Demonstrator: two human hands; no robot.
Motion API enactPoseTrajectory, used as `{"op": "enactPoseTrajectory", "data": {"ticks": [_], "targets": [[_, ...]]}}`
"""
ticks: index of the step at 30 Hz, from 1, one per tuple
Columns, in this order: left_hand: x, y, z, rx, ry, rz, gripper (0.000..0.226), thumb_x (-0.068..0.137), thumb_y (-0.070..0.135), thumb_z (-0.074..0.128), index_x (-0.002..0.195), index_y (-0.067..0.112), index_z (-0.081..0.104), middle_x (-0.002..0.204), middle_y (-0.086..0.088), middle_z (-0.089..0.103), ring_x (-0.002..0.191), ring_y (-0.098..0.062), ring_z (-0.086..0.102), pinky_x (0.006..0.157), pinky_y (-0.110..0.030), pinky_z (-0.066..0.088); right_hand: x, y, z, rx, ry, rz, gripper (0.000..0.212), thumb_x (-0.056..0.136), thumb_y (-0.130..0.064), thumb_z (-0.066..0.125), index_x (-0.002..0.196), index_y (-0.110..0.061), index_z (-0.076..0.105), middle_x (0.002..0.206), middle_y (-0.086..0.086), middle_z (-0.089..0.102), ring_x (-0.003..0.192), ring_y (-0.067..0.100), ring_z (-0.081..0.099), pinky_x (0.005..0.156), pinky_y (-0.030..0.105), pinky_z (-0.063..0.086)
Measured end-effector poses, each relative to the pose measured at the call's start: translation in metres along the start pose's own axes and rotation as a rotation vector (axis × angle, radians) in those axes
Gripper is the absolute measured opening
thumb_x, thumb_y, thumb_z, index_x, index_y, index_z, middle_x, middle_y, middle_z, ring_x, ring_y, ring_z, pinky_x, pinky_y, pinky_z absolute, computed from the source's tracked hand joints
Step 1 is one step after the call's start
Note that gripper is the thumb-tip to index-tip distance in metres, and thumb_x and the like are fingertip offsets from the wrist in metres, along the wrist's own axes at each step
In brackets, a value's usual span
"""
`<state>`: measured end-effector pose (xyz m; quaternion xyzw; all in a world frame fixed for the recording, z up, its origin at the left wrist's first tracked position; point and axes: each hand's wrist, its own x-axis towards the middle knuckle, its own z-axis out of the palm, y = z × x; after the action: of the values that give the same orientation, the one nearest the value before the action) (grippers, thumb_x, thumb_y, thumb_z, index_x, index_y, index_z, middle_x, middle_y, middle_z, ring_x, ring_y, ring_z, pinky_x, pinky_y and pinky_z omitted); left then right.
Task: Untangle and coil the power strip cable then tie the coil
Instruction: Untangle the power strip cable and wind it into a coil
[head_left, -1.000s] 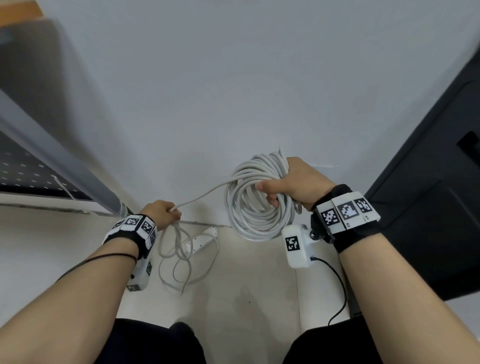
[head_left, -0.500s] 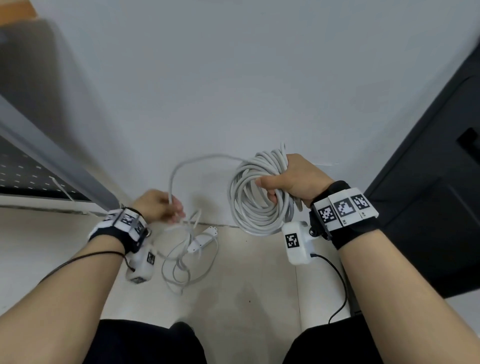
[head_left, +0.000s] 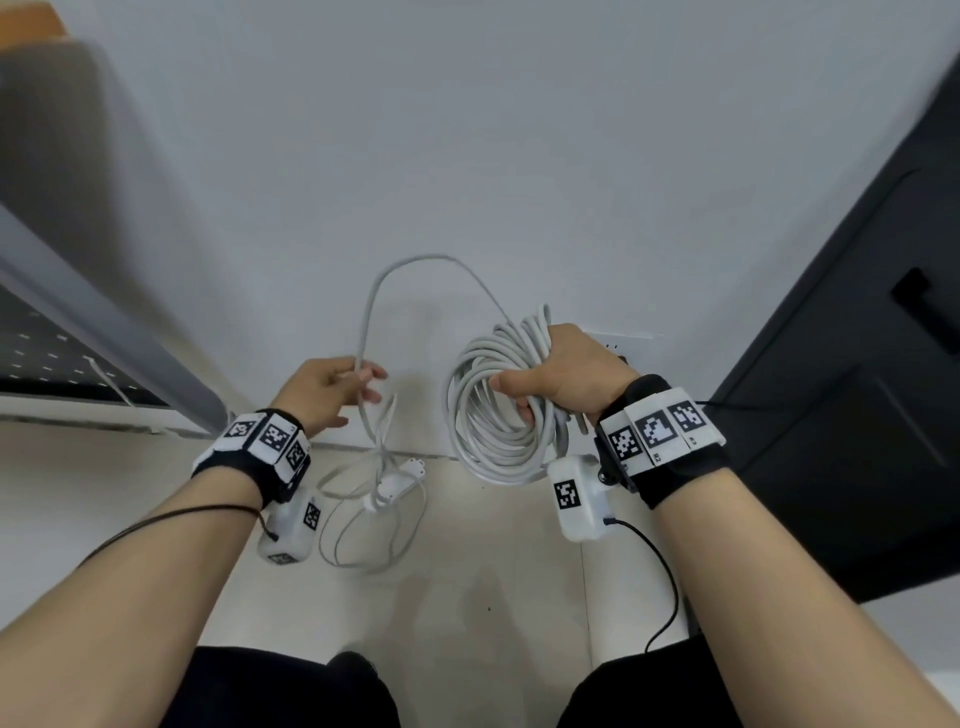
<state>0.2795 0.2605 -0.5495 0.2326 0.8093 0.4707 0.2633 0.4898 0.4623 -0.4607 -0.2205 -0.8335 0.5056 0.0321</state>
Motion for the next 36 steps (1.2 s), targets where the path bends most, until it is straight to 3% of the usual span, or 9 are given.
{"op": "enactPoseTrajectory", "data": {"ticks": [5, 8, 11, 13, 17, 21, 28, 32, 36], "targets": [[-0.005, 0.014, 0.006, -0.128, 0.041, -0.066, 0.024, 0.105, 0.023, 0.041, 0.092, 0.009, 0.056, 0.064, -0.021, 0.067, 0.061, -0.035, 0.068, 0.058, -0.041, 0.059, 0.001, -0.002, 0.0, -0.017, 0.003, 0.001, 0.026, 0.081, -0.018, 0.074, 0.064, -0.004, 0.061, 0.051, 0.0, 0.064, 0.049, 0.01, 0.06, 0.064, 0.023, 0.053], [0.001, 0.036, -0.006, -0.393, 0.13, 0.116, 0.024, 0.102, 0.022, 0.045, 0.081, 0.017, 0.056, 0.062, -0.017, 0.069, 0.06, -0.036, 0.07, 0.051, -0.033, 0.058, 0.001, 0.0, -0.001, -0.031, 0.012, 0.0, 0.025, 0.08, -0.019, 0.075, 0.065, -0.005, 0.062, 0.052, 0.0, 0.065, 0.051, 0.012, 0.061, 0.069, 0.027, 0.055], [-0.006, 0.03, 0.004, -0.182, 0.048, 0.049, 0.027, 0.101, 0.011, 0.046, 0.076, 0.013, 0.056, 0.058, -0.009, 0.069, 0.054, -0.019, 0.07, 0.053, -0.027, 0.056, 0.001, -0.004, -0.002, -0.041, 0.006, -0.003, 0.024, 0.08, -0.02, 0.076, 0.072, -0.002, 0.063, 0.056, 0.004, 0.066, 0.053, 0.015, 0.062, 0.074, 0.036, 0.057], [-0.009, 0.018, 0.018, -0.042, -0.079, -0.035, 0.027, 0.1, 0.006, 0.046, 0.076, 0.008, 0.056, 0.061, -0.013, 0.067, 0.064, -0.029, 0.069, 0.06, -0.029, 0.058, 0.0, -0.005, -0.001, -0.063, 0.006, 0.008, 0.026, 0.079, -0.023, 0.078, 0.079, 0.0, 0.065, 0.062, 0.005, 0.067, 0.058, 0.017, 0.064, 0.081, 0.043, 0.059], [-0.005, 0.034, 0.018, -0.11, -0.054, 0.036, 0.029, 0.102, 0.029, 0.044, 0.079, 0.022, 0.061, 0.066, -0.01, 0.069, 0.072, -0.034, 0.072, 0.061, -0.041, 0.059, 0.001, -0.004, 0.001, -0.11, 0.016, 0.067, 0.05, 0.073, -0.037, 0.079, 0.101, 0.001, 0.063, 0.086, 0.013, 0.07, 0.082, 0.029, 0.068, 0.09, 0.049, 0.055], [-0.011, 0.032, 0.026, 0.032, -0.151, -0.005, 0.023, 0.103, 0.035, 0.038, 0.093, 0.028, 0.058, 0.056, -0.005, 0.054, 0.06, -0.031, 0.069, 0.053, -0.038, 0.056, 0.001, -0.002, 0.003, -0.156, 0.014, 0.071, 0.045, 0.072, -0.04, 0.078, 0.09, -0.003, 0.062, 0.083, 0.01, 0.07, 0.085, 0.03, 0.067, 0.092, 0.048, 0.053], [-0.01, 0.021, 0.019, -0.186, -0.209, -0.096, 0.021, 0.095, -0.011, 0.047, 0.111, 0.001, 0.054, 0.074, -0.013, 0.059, 0.074, -0.023, 0.069, 0.069, -0.042, 0.062, 0.005, -0.001, 0.006, -0.138, 0.028, 0.064, 0.034, 0.075, -0.032, 0.08, 0.083, -0.006, 0.061, 0.074, 0.004, 0.066, 0.068, 0.018, 0.063, 0.073, 0.034, 0.054], [-0.011, 0.017, 0.009, -0.278, -0.153, -0.07, 0.018, 0.101, -0.001, 0.044, 0.096, 0.001, 0.061, 0.074, -0.012, 0.071, 0.085, -0.029, 0.07, 0.069, -0.033, 0.061, 0.006, -0.002, 0.006, -0.123, 0.02, 0.056, 0.03, 0.076, -0.03, 0.079, 0.072, -0.008, 0.059, 0.064, 0.001, 0.064, 0.058, 0.014, 0.06, 0.073, 0.035, 0.054], [-0.011, 0.016, 0.004, -0.189, -0.06, 0.031, 0.02, 0.103, 0.006, 0.041, 0.113, 0.016, 0.056, 0.067, -0.008, 0.064, 0.072, -0.027, 0.069, 0.065, -0.034, 0.057, 0.004, -0.003, 0.006, -0.117, 0.018, 0.064, 0.035, 0.077, -0.031, 0.078, 0.086, -0.002, 0.06, 0.079, 0.011, 0.066, 0.074, 0.023, 0.062, 0.09, 0.045, 0.055]]}}
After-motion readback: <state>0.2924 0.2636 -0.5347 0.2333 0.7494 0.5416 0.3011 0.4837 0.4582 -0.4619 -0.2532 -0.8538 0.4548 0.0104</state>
